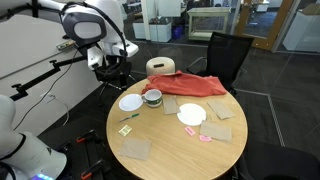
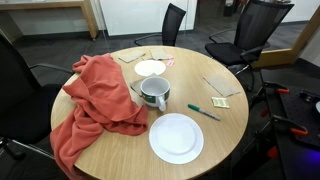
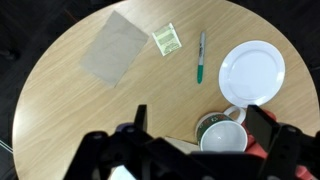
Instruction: Move the mug cup to the right
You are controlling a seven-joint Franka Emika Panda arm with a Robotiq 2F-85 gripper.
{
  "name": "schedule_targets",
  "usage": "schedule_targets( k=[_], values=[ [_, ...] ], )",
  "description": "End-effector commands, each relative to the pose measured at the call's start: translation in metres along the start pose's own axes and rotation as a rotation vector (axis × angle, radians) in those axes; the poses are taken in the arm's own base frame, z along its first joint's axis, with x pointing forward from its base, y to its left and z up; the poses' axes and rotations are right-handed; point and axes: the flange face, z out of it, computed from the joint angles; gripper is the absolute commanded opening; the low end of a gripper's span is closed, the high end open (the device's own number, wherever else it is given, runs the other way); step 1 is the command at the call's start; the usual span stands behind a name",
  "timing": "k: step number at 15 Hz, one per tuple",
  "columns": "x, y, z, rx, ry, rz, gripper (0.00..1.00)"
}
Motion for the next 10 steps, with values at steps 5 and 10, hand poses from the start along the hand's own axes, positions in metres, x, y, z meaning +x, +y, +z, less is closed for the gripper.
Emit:
schedule_targets(
  k=[5,10],
  values=[
    [0.061,-0.027,0.041,-0.033,0.159,-0.008,1.0],
    [0.095,-0.039,0.076,-0.022,0.176,0.03,1.0]
  ],
)
